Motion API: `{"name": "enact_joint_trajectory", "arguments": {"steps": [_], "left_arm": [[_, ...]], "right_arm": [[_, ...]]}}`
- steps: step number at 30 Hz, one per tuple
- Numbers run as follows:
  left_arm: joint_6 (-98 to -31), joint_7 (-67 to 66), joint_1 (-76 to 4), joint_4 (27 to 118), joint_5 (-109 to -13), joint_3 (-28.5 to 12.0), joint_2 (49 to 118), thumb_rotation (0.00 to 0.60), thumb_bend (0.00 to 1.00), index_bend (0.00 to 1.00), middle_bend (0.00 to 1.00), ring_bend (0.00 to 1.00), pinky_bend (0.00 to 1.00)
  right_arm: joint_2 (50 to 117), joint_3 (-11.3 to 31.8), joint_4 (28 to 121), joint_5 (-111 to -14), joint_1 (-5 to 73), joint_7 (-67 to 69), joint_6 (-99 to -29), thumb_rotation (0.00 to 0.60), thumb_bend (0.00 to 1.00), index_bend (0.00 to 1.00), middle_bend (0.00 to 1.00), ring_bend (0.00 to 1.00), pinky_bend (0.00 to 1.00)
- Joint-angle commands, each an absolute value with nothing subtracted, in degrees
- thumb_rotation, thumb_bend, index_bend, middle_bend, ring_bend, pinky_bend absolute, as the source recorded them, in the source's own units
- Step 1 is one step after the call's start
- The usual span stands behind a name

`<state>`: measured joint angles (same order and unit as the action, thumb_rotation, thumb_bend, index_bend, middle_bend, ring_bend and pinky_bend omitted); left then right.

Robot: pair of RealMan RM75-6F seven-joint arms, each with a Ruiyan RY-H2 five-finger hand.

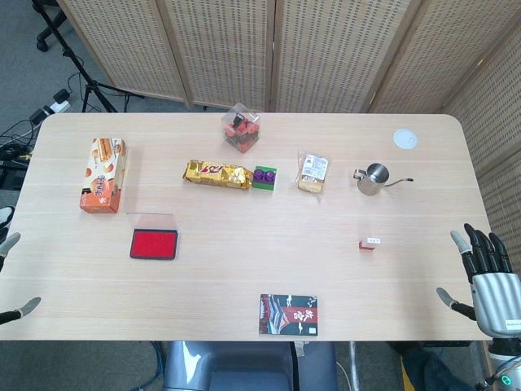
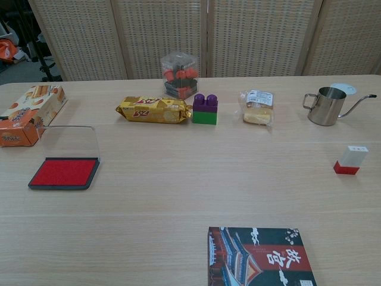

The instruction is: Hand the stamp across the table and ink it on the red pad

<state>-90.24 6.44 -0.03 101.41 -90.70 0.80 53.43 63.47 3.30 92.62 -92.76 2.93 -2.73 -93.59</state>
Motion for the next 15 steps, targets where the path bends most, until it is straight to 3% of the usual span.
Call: {"name": "enact_joint_trajectory", "arguments": {"steps": [1,9,11,12,13,14,15], "left_arm": [[-89.8,6.7,-0.3,101.4,-90.6,0.8,53.4,0.6,0.0,0.0,0.0,0.0,0.0],[-88.9,7.0,-0.8,101.3,-90.1,0.4,53.4,0.6,0.0,0.0,0.0,0.0,0.0],[-89.0,6.9,-1.0,101.3,-89.7,0.1,53.6,0.6,0.0,0.0,0.0,0.0,0.0],[-89.0,6.9,-1.0,101.2,-89.6,-0.1,53.6,0.6,0.0,0.0,0.0,0.0,0.0],[-88.9,6.8,-1.1,101.3,-89.4,-0.2,53.6,0.6,0.0,0.0,0.0,0.0,0.0],[-88.9,6.9,-1.1,101.4,-89.2,-0.4,53.6,0.6,0.0,0.0,0.0,0.0,0.0],[-88.9,7.1,-1.2,101.6,-88.8,-0.7,53.6,0.6,0.0,0.0,0.0,0.0,0.0]], "right_arm": [[63.3,3.3,92.9,-92.6,2.9,-2.8,-93.3,0.6,0.0,0.0,0.0,0.0,0.0],[63.6,3.8,92.4,-91.6,4.0,-2.9,-91.0,0.6,0.0,0.0,0.0,0.0,0.0],[63.8,4.6,91.9,-91.0,4.8,-2.3,-90.2,0.6,0.0,0.0,0.07,0.05,0.02],[63.9,5.0,91.5,-90.7,5.3,-2.3,-89.8,0.6,0.0,0.0,0.16,0.14,0.08],[63.9,5.5,91.2,-90.4,5.9,-2.3,-89.1,0.6,0.0,0.0,0.33,0.33,0.24],[63.8,6.0,90.8,-90.2,6.7,-2.6,-88.2,0.6,0.0,0.0,0.51,0.56,0.47],[63.5,6.7,90.4,-89.9,8.3,-3.0,-86.3,0.6,0.0,0.0,0.64,0.71,0.66]]}}
